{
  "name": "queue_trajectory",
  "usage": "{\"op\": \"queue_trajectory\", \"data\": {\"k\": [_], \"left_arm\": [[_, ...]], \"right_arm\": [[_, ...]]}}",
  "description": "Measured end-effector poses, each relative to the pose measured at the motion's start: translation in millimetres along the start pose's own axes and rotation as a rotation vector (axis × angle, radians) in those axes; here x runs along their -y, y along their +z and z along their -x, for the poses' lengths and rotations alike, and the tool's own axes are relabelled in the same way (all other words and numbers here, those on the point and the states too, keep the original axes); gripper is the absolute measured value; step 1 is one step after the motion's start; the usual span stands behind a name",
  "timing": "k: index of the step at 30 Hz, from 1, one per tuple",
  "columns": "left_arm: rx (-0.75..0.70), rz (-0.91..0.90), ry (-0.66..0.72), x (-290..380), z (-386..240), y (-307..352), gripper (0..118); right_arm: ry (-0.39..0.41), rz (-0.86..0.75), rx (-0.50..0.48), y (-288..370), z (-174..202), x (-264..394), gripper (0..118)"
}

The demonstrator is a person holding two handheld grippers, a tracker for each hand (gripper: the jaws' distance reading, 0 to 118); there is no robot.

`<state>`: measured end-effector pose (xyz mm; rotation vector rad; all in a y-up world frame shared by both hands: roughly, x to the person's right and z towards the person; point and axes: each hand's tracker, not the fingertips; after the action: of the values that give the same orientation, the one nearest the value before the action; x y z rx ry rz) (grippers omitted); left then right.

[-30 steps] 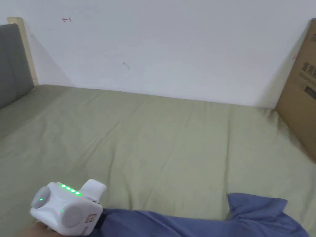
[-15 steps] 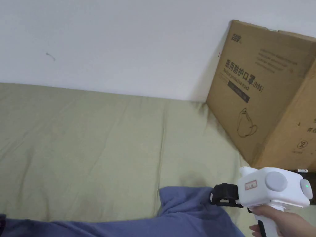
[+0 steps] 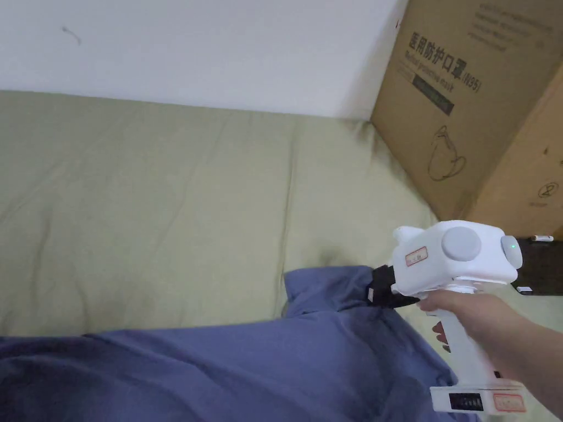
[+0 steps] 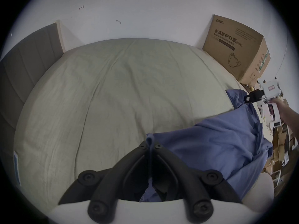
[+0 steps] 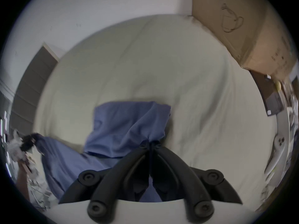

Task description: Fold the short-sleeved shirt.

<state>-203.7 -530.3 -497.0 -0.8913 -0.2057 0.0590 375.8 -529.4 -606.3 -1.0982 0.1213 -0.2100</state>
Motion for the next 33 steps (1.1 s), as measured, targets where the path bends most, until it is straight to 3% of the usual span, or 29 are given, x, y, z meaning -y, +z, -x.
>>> {"op": "queue_trajectory", "data": {"k": [2, 11, 13, 19, 23, 28, 33], "left_arm": [[-0.001, -0.015, 0.038, -0.9, 1.4, 5.6, 1], [-0.019, -0.192, 0.033, -38.1, 3.4, 22.4, 1], [-0.013, -0.21, 0.028, -45.9, -0.8, 24.5, 1], [0.043, -0.141, -0.01, -38.1, -7.1, 26.0, 1], [0.121, -0.105, -0.032, -18.2, -2.8, 38.5, 1], [0.171, -0.089, -0.131, 4.6, 6.1, 73.5, 1], [0.155, -0.02, -0.154, 43.9, 13.5, 83.2, 1]], "right_arm": [[-0.04, -0.086, 0.035, 22.3, -5.5, -0.1, 0], [-0.061, -0.374, 0.1, 96.8, 5.1, -2.2, 0], [-0.1, -0.405, 0.079, 103.3, 0.9, -4.4, 0], [-0.117, -0.341, 0.11, 120.9, -7.3, 43.2, 0], [-0.175, -0.342, 0.038, 151.2, -15.2, 125.8, 0], [-0.185, -0.312, 0.0, 179.8, -17.9, 221.0, 0], [-0.224, -0.22, 0.016, 155.6, -34.2, 266.4, 0]]}}
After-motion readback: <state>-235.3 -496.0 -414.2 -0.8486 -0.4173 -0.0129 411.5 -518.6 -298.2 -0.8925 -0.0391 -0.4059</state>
